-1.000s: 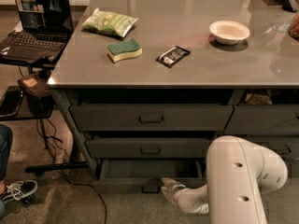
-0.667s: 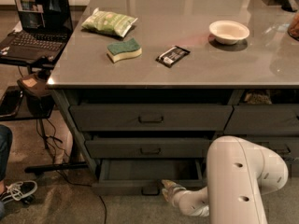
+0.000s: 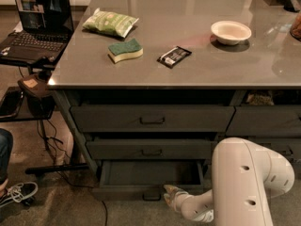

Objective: Open bottom drawer

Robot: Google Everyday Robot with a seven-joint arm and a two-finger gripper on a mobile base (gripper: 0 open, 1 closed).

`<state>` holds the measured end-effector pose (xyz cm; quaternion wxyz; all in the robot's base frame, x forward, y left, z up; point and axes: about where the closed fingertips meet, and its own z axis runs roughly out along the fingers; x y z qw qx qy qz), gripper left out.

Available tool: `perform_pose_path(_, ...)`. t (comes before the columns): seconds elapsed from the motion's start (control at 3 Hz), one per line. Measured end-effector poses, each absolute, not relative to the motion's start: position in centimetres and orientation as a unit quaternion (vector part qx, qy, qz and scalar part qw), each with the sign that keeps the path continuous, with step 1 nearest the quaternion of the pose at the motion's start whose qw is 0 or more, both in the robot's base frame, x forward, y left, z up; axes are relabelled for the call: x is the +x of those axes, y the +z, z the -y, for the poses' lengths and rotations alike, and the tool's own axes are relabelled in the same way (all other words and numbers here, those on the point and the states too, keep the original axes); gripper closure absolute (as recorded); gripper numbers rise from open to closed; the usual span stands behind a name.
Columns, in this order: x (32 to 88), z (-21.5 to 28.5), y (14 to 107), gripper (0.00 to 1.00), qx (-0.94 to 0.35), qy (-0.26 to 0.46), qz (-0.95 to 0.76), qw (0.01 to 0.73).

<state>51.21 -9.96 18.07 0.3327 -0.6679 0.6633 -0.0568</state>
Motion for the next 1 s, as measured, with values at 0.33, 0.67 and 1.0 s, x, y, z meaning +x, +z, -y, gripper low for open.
perform_pose_path(0.33,51.2,10.0,18.1,1.00,-0.668,-0.057,-0.663,0.333)
perform_pose_path(0.67,51.2,10.0,18.2,1.00,-0.668,-0.057,-0.663,0.333)
perform_pose_path(1.0,49.8,10.3,17.7,1.00,-0.667,-0.059,-0.665,0.331)
